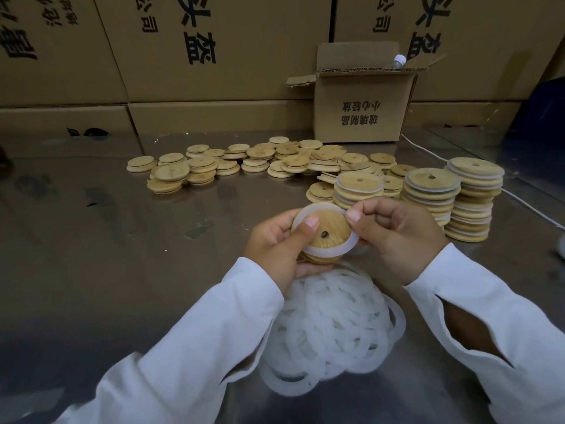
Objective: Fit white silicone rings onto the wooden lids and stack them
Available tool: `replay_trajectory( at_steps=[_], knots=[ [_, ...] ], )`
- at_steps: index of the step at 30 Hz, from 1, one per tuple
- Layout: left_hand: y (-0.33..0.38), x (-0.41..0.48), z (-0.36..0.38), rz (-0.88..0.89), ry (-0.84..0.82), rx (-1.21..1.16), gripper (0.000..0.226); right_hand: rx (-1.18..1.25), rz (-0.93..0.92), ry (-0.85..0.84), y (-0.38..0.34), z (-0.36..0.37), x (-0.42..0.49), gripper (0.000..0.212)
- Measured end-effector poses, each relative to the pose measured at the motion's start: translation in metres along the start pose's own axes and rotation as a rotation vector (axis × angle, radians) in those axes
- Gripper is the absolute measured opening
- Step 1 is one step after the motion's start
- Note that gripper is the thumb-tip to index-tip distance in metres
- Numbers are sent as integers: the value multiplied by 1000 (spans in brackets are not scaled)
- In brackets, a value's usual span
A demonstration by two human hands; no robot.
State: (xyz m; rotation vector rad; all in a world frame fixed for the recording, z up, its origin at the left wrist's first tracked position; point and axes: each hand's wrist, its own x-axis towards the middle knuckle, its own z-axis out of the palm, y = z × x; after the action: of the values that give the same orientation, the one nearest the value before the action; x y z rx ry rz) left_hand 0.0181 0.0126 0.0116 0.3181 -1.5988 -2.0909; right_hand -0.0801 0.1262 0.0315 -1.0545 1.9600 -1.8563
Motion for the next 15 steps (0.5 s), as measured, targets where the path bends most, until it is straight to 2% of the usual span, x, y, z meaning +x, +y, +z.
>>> replay_trajectory(
  at_steps=[6,12,15],
  knots=[
    [2,-1,3,5,22,-57,16,19,-45,64,-4,6,-6,3],
    [5,-1,4,-8,49,-133,17,-69,-117,198,-2,16,-11,7],
    [3,-2,4,4,61,-42,15,-95,-122,229,1,13,-8,17]
  ],
)
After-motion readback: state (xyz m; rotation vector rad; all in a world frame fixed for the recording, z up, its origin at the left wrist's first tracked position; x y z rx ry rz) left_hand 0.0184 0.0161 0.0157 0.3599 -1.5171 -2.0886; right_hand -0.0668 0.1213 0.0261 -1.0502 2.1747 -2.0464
